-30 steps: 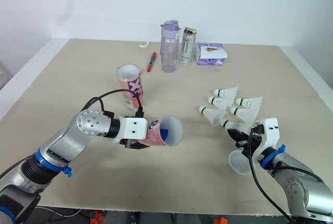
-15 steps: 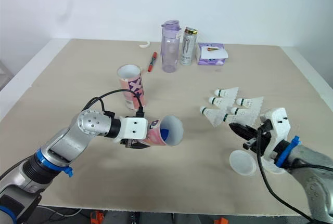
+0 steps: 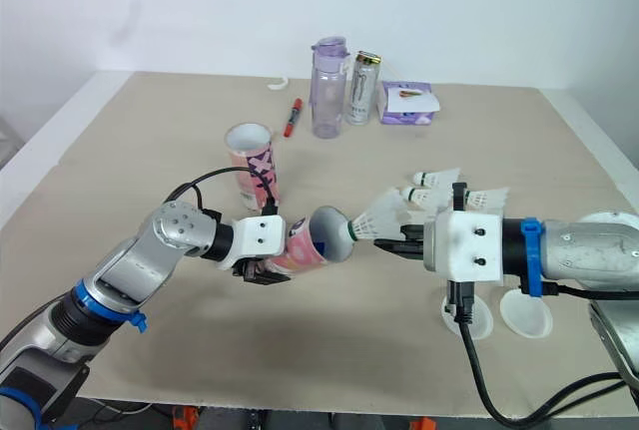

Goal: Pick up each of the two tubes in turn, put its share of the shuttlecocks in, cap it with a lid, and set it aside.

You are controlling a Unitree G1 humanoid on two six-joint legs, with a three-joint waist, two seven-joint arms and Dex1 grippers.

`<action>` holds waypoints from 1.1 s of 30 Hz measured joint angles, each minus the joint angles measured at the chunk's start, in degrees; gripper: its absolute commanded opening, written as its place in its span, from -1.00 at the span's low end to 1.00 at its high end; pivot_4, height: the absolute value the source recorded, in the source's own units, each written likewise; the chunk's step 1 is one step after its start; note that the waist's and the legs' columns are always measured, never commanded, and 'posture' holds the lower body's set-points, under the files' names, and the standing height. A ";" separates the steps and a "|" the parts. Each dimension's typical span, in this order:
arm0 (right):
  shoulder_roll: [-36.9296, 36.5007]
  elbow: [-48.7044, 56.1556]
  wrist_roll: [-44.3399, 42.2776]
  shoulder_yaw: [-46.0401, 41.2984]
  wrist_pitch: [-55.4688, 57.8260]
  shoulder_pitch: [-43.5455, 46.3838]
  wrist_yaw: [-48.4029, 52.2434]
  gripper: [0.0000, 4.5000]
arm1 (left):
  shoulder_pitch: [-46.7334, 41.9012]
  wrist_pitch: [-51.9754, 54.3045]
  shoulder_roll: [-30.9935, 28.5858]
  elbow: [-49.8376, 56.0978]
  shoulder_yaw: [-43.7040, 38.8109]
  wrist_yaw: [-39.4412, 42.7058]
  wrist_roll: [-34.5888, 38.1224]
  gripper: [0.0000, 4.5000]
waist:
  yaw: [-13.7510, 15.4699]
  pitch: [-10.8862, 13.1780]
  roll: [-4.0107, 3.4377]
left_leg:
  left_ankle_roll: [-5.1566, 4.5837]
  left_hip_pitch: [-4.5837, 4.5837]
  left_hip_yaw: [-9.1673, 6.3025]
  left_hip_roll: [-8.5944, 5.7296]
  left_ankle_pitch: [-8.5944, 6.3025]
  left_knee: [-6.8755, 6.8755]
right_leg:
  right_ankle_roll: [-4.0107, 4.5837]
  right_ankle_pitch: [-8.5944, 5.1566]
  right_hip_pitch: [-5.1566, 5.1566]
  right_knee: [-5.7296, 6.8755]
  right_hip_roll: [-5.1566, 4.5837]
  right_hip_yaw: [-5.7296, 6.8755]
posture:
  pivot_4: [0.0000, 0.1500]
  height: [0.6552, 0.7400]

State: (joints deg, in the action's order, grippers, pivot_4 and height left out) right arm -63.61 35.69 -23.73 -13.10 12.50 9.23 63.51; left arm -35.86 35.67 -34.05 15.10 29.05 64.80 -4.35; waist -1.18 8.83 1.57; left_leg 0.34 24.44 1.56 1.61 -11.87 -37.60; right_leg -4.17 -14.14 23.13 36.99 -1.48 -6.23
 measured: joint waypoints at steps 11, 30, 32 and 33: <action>2.25 -2.94 6.58 15.34 -3.60 16.25 2.71 -0.41 | -0.44 3.66 -0.39 1.96 0.92 -0.84 -0.10 0.34 | -0.03 0.01 -0.01 | 0.00 0.00 0.01 0.05 0.00 0.01 | 0.08 0.04 0.06 0.05 0.03 0.03 | 1.00 1.00; 23.05 -14.36 -14.63 -4.22 26.07 -3.23 -25.68 0.97 | -0.04 4.47 -1.35 2.56 0.87 -1.50 0.22 0.34 | -0.07 -0.12 0.18 | -0.05 -0.16 -0.03 0.14 0.03 0.11 | 0.16 0.10 -0.03 0.10 0.16 0.02 | 1.00 1.00; 25.05 -15.23 -14.17 -4.22 26.15 -3.93 -27.63 0.97 | -0.03 4.48 -1.43 2.58 0.92 -1.57 0.22 0.34 | -0.11 -0.16 -0.11 | -0.05 -0.15 0.03 0.11 0.03 0.11 | 0.12 0.12 0.00 0.11 0.15 -0.07 | 1.00 1.00; 25.87 -15.73 -12.39 -3.68 25.15 -4.78 -28.86 0.97 | 0.00 4.48 -1.47 2.62 0.99 -1.72 0.23 0.34 | -0.12 -0.16 -0.15 | -0.06 -0.15 0.01 0.09 0.03 0.11 | 0.10 0.12 0.00 0.11 0.16 -0.07 | 1.00 1.00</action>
State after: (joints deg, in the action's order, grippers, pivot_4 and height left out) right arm -37.75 19.96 -36.12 -16.78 37.65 4.46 34.65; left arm -35.86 40.15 -35.51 17.72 30.04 63.08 -4.13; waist -1.30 8.67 1.42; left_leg 0.28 24.29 1.58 1.71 -11.84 -37.48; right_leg -4.07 -14.02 23.13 37.11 -1.32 -6.30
